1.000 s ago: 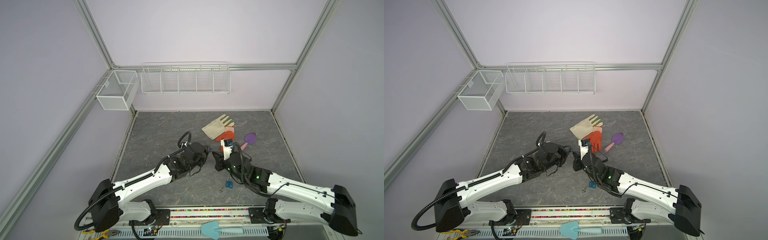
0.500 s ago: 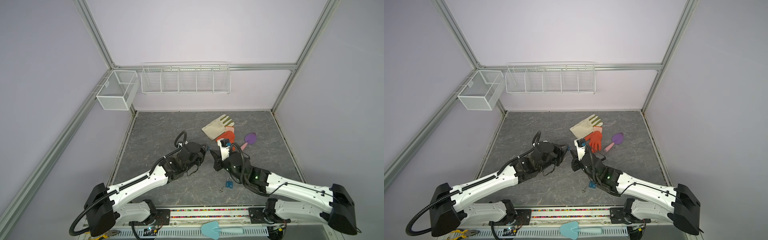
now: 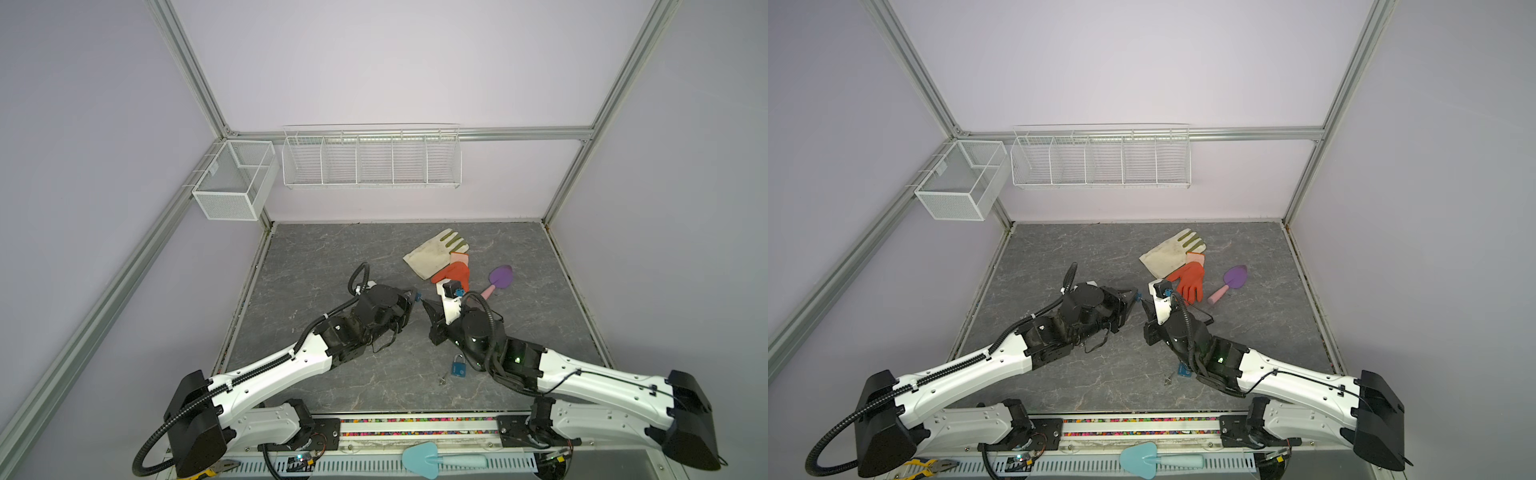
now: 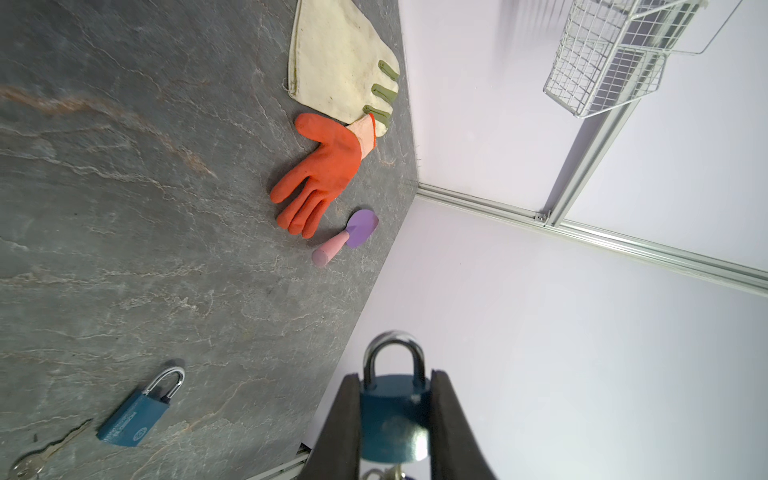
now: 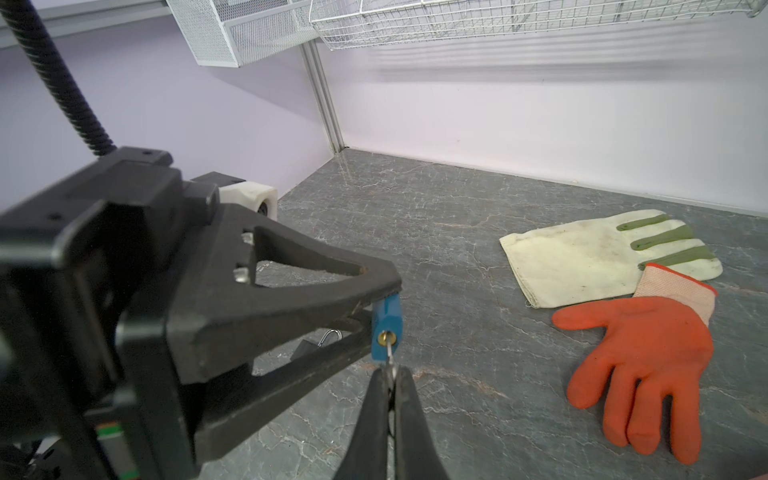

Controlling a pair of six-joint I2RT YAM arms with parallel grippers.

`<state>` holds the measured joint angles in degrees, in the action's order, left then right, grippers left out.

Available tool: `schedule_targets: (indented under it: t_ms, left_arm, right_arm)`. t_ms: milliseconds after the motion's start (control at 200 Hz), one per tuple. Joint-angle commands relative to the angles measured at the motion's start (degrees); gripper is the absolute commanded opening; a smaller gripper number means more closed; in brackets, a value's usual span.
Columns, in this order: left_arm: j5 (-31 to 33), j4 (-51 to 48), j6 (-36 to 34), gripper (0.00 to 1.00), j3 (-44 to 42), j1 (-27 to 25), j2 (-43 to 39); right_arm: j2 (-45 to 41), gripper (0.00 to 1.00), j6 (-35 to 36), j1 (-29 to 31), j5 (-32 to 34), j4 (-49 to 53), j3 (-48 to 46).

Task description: Unlock with the key

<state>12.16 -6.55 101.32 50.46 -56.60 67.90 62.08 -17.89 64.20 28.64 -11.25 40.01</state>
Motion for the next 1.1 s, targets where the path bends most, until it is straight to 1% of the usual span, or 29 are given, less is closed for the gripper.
schedule_targets:
  t_ms: [0,130,195,275,360,445,495,525,570,635,710,785,880,934,1029,1094]
  left_arm:
    - [-1.6,3.1,2.0,0.00,0.3,0.0,-0.4]
    - [-2.6,3.9,2.2,0.00,1.1,0.0,-0.5]
    - [-3.0,3.2,0.7,0.00,2.4,0.0,-0.5]
    - [-3.5,0.9,-2.3,0.00,4.2,-0.1,0.1]
    - [-3.5,0.6,-4.1,0.00,4.1,-0.1,0.3]
    - [-5.0,3.1,-4.4,0.00,3.3,-0.1,1.0]
    - [-6.1,3.3,-5.3,0.00,3.9,-0.1,1.6]
    - [-6.6,2.4,-5.8,0.00,4.5,-0.1,2.0]
    - [-7.1,1.7,-6.0,0.00,4.9,-0.1,2.2]
    - [-7.2,2.0,-5.9,0.00,4.9,-0.1,2.1]
    - [-7.2,1.6,-5.2,0.00,4.8,-0.1,1.5]
    - [-6.9,1.8,-3.6,0.00,4.2,-0.1,0.6]
    - [-6.2,1.7,-3.4,0.00,4.4,-0.1,-0.3]
    - [-5.5,0.0,-4.3,0.00,5.1,-0.1,-0.5]
    - [-4.2,-1.8,-4.9,0.00,5.0,-0.1,-0.8]
    - [-3.2,-1.7,-4.3,0.00,4.0,-0.1,-0.8]
  right_arm:
    - [2.4,0.07,2.2,2.0,-2.0,-2.8,0.5]
    - [6.1,0.06,2.7,2.5,-1.8,-1.7,2.8]
    - [6.7,0.06,1.7,2.6,-2.8,-2.4,3.5]
    - [6.2,0.06,-2.1,2.3,-5.9,-3.3,4.8]
    - [5.7,0.06,-7.2,1.8,-8.1,-4.0,5.7]
    - [4.9,0.06,-12.7,0.3,-10.9,-4.9,5.2]
    - [4.5,0.06,-13.9,-0.3,-12.0,-5.6,5.1]
    - [4.4,0.06,-12.8,-0.2,-12.1,-4.9,5.6]
    - [4.8,0.06,-7.9,1.0,-11.0,-2.7,7.0]
    - [5.3,0.06,-1.8,3.2,-4.8,0.0,7.9]
    - [5.5,0.06,4.6,4.8,-0.3,-1.1,6.8]
    - [6.1,0.06,9.0,5.3,4.5,-0.9,6.6]
    - [7.8,0.07,13.8,5.4,6.8,-1.2,7.2]
    - [8.1,0.06,13.1,5.4,7.2,-0.6,8.5]
    - [6.4,0.06,8.4,4.1,0.8,-2.4,8.6]
    - [5.3,0.06,5.6,3.6,-0.4,-2.4,8.7]
